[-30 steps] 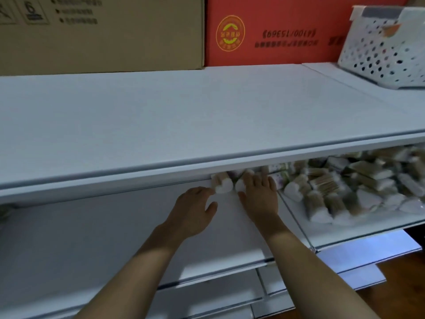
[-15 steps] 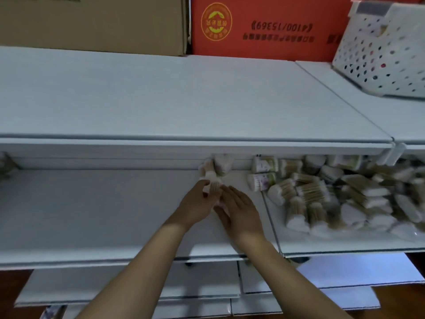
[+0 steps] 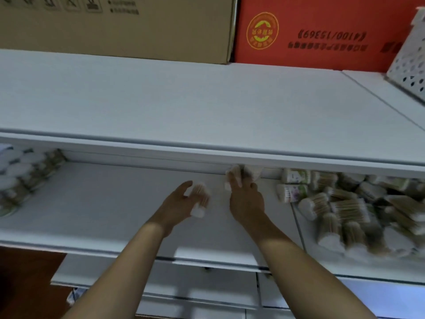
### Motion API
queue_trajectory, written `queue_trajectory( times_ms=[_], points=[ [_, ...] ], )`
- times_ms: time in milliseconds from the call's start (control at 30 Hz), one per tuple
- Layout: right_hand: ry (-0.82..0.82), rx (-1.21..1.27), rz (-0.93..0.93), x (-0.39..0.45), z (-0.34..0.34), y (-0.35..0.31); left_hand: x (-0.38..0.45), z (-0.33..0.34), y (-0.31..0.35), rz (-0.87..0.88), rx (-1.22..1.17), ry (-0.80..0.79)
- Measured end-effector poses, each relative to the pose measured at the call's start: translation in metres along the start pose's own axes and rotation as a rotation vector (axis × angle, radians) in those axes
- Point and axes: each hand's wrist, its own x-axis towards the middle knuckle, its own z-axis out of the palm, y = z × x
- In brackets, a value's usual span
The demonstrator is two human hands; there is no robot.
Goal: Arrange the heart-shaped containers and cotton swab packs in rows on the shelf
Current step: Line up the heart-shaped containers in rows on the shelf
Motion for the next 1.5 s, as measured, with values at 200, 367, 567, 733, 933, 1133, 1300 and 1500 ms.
queue_trajectory(
  times_ms=[200, 367, 567, 733, 933, 1133, 1300, 1500],
  points=[
    [0.124, -0.045, -0.037, -0.003, 0.000, -0.002, 0.012, -0.024, -0.006, 0.031, -0.139, 0.091],
    [0.357, 0.308, -0.159, -0.042, -0.018, -0.018, 0.016, -0.023, 0.003, 0.133, -0.165, 0.123],
    [0.368, 0.600, -0.099, -0.075, -0.037, -0.049, -0.003, -0.006, 0.008, 0.166, -0.374, -0.100],
    [0.340, 0.434, -0.243, -0.092, -0.042, -0.049, -0.023, -0.009, 0.007, 0.108, -0.469, -0.099],
    [0.459, 0.742, -0.206, -0.100, -0.049, -0.056, -0.052, -0.022, 0.009, 0.104, -0.286, 0.075],
    [0.066, 1.467, -0.050, -0.108, -0.060, -0.083, -0.087, -0.060, -0.002, 0.027, -0.410, 0.067],
    [-0.004, 1.418, -0.108, -0.112, -0.055, -0.119, -0.104, -0.103, -0.020, 0.012, -0.516, -0.127],
    [-0.116, 1.470, -0.170, -0.115, -0.050, -0.189, -0.113, -0.173, -0.037, 0.141, -0.442, -0.098]
  ],
)
